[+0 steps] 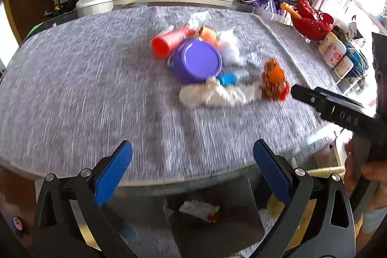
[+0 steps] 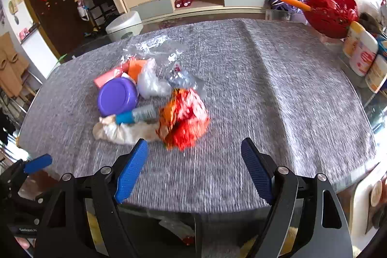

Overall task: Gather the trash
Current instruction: 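Grasp the red snack bag with the right tool while the left tool grasps the tissue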

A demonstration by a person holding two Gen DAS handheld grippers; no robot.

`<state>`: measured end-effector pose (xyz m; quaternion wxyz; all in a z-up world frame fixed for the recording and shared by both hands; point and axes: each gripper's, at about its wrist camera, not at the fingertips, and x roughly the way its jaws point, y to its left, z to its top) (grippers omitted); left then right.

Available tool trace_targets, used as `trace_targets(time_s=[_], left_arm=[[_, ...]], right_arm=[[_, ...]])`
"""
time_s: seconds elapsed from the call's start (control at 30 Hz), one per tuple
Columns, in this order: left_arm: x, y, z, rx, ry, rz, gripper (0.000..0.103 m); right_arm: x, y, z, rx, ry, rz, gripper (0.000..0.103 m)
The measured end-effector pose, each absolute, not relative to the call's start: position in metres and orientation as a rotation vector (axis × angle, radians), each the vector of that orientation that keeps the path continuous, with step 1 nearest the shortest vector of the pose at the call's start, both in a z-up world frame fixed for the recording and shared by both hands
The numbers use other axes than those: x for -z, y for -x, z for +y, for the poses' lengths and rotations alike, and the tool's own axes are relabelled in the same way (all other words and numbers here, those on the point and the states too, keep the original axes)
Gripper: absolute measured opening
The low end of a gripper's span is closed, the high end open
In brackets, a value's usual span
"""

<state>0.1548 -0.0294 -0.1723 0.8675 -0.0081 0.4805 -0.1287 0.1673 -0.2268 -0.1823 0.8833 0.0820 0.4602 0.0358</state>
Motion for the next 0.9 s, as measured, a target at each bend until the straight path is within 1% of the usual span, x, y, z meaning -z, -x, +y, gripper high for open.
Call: trace_targets(time_s=[0.27,0.37,0.43,0.47,0.5,0.53,0.6,0.63,0.67,0.7,0.73,0.8,0.87,0.9], left_arm=[[0.184,-0.201,-0.043,0.289,-0.008,1.011,0.093],[0.192,-0.213,-0.049,0.309,-0.006,1.027,0.087],[0.197,-0.218,-0.052,0.322,-0.002,1.036,0.079],[0.2,-0.22,-0.054,0.33,0.004,1.041,0.077],[0.202,-0.221,-0.054,0.334,0.009,1.043,0.072],[0.204,-0.222,-0.055,0.34,0.016,1.044,0.064],[0.206,-0.224,-0.056,0.351,0.023,1.044,0.057],[0.206,-0.224,-0.057,0.354,0.013,1.039,0.052],[0.206,-0.224,-0.059,0.358,0.007,1.038,0.049],[0.206,-0.223,-0.06,0.365,0.005,1.037,0.041],[0.207,-0.224,-0.061,0.372,0.01,1.039,0.031],[0.207,-0.223,-0.062,0.398,0.03,1.049,0.018],[0.206,-0.22,-0.064,0.403,0.029,1.047,0.015],[0.206,-0.219,-0.064,0.403,0.027,1.045,0.012]], right_arm=[[0.2,-0.195,-0.226,-0.07,-0.2,0.986,0.08],[0.204,-0.199,-0.226,-0.07,-0.199,0.993,0.08],[0.206,-0.203,-0.224,-0.077,-0.198,0.997,0.08],[0.207,-0.204,-0.225,-0.08,-0.197,0.999,0.08],[0.208,-0.205,-0.224,-0.086,-0.199,1.001,0.08],[0.209,-0.203,-0.224,-0.089,-0.2,1.002,0.08],[0.21,-0.204,-0.224,-0.093,-0.194,0.999,0.078],[0.21,-0.203,-0.224,-0.096,-0.19,0.999,0.076],[0.211,-0.203,-0.223,-0.101,-0.187,1.0,0.065],[0.212,-0.203,-0.223,-0.106,-0.189,1.003,0.054],[0.213,-0.202,-0.223,-0.111,-0.191,1.005,0.049],[0.212,-0.199,-0.224,-0.117,-0.19,0.997,0.045],[0.209,-0.199,-0.226,-0.121,-0.203,0.99,0.043],[0.207,-0.198,-0.227,-0.121,-0.208,0.983,0.042]])
